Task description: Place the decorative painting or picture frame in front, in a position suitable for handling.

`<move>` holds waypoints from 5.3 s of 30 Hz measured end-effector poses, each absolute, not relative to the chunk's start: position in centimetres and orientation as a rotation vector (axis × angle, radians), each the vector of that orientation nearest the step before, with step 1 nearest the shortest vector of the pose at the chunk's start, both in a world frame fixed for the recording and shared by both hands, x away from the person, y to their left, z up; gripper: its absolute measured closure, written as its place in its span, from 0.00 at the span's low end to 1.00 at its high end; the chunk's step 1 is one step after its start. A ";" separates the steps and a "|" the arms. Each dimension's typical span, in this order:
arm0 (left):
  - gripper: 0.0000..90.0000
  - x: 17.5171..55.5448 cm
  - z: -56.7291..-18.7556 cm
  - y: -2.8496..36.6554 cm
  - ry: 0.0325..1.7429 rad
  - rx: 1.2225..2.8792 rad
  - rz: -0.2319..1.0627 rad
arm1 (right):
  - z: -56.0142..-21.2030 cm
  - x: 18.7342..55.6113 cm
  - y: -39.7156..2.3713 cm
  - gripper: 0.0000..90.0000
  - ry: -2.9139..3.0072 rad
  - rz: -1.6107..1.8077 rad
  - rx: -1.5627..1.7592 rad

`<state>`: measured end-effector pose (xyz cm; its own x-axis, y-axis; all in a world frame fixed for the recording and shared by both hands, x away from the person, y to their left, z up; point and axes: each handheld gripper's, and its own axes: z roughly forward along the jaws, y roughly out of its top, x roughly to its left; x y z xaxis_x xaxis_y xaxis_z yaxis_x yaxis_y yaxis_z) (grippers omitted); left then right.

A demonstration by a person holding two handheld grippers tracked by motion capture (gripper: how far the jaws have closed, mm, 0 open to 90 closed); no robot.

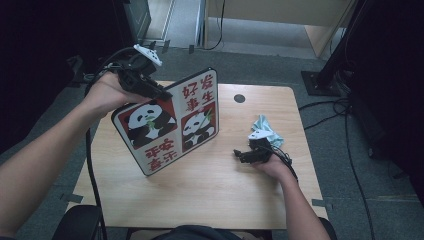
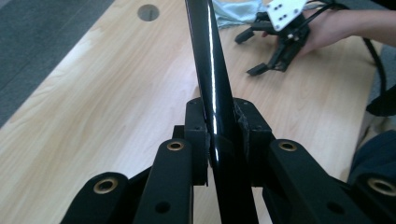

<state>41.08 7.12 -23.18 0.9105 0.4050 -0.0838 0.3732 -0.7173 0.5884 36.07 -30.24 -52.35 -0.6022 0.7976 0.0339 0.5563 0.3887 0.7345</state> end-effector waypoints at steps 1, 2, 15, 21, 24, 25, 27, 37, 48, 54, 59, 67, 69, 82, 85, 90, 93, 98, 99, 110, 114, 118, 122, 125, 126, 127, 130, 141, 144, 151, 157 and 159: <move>0.86 40.9 -23.2 7.0 0.552 2.445 0.063 | -52.3 36.1 -30.2 0.16 2.328 1.043 1.180; 0.86 40.8 -23.2 6.8 0.541 2.450 0.053 | -52.3 36.1 -30.3 0.16 2.328 1.043 1.180; 0.86 41.2 -23.7 6.2 0.528 2.443 -0.019 | -52.4 36.0 -30.3 0.16 2.330 1.045 1.175; 0.85 41.3 -24.0 6.5 0.565 2.425 -0.004 | -52.3 36.0 -30.3 0.16 2.330 1.038 1.175; 0.84 41.3 -24.1 6.8 0.584 2.420 0.005 | -52.4 35.9 -30.3 0.15 2.323 1.037 1.184; 0.84 41.3 -24.2 6.9 0.588 2.418 0.011 | -52.4 35.9 -30.3 0.15 2.321 1.036 1.190; 0.84 41.3 -24.2 6.9 0.587 2.418 0.011 | -52.4 35.8 -30.5 0.15 2.326 1.038 1.182; 0.81 41.4 -24.2 7.1 0.586 2.414 0.008 | -52.4 35.9 -30.6 0.14 2.309 1.029 1.196; 0.70 41.3 -24.2 7.6 0.594 2.402 0.020 | -52.4 35.8 -30.5 0.13 2.295 1.019 1.220; 0.67 41.3 -24.1 8.5 0.606 2.385 0.032 | -52.4 35.9 -30.5 0.10 2.291 1.011 1.232; 0.64 41.2 -24.2 9.3 0.613 2.370 0.046 | -52.4 35.9 -30.5 0.10 2.291 1.011 1.233; 0.63 41.0 -24.7 10.8 0.620 2.324 0.058 | -52.4 35.9 -30.4 0.09 2.287 1.011 1.241; 0.62 40.9 -24.8 11.1 0.617 2.318 0.056 | -52.4 35.9 -30.4 0.09 2.288 1.008 1.243; 0.54 39.8 -25.8 13.5 0.641 2.208 0.054 | -52.4 36.2 -30.6 0.11 2.303 1.009 1.221; 0.53 39.5 -26.1 14.2 0.660 2.180 0.056 | -52.3 36.3 -30.8 0.17 2.290 1.019 1.223; 0.53 38.7 -26.7 14.7 0.664 2.172 0.074 | -52.2 36.5 -30.6 0.17 2.305 1.018 1.219; 0.52 38.3 -26.9 15.1 0.669 2.170 0.080 | -52.1 36.6 -30.5 0.19 2.316 1.015 1.207; 0.52 37.9 -27.3 15.6 0.684 2.152 0.088 | -51.9 36.7 -30.5 0.20 2.324 1.014 1.222; 0.51 37.8 -27.5 15.7 0.683 2.151 0.090 | -51.9 36.7 -30.5 0.20 2.326 1.017 1.225; 0.48 37.0 -28.7 16.7 0.728 2.104 0.077 | -50.8 37.0 -31.2 0.24 2.303 1.065 1.251; 0.47 36.5 -29.1 16.9 0.730 2.097 0.094 | -50.6 37.1 -31.7 0.28 2.320 1.083 1.272; 0.47 36.2 -29.4 17.1 0.731 2.084 0.095 | -50.1 37.2 -31.8 0.30 2.315 1.115 1.250; 0.46 35.7 -29.8 17.3 0.728 2.072 0.107 | -49.6 37.4 -32.3 0.33 2.307 1.145 1.247; 0.47 35.3 -30.1 17.4 0.722 2.072 0.118 | -49.2 37.5 -32.6 0.33 2.302 1.151 1.253; 0.47 35.2 -30.2 17.4 0.725 2.073 0.125 | -49.1 37.5 -32.8 0.33 2.296 1.143 1.247; 0.47 35.0 -30.3 17.4 0.723 2.076 0.125 | -48.9 37.5 -32.9 0.33 2.295 1.134 1.254; 0.47 34.8 -30.6 17.6 0.732 2.065 0.127 | -48.6 37.7 -33.4 0.34 2.268 1.135 1.257; 0.51 33.5 -31.9 17.9 0.771 2.050 0.115 | -48.4 38.3 -35.8 0.39 2.215 1.102 1.307; 0.52 33.3 -32.4 17.9 0.775 2.049 0.112 | -48.4 38.5 -36.3 0.40 2.204 1.086 1.326; 0.54 32.6 -33.6 17.8 0.787 2.045 0.100 | -48.5 39.0 -37.7 0.42 2.146 1.043 1.372; 0.59 32.1 -34.5 17.8 0.782 2.032 0.092 | -48.7 39.6 -38.8 0.48 2.112 1.029 1.398; 0.59 31.9 -34.8 17.7 0.787 2.031 0.098 | -48.9 39.9 -39.1 0.49 2.112 1.019 1.408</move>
<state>31.88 17.74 -34.81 0.7919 0.5655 -0.2304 0.4922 -0.3677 0.7890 39.93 -39.15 -48.86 -0.4103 0.9098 0.0628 0.6152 0.2253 0.7555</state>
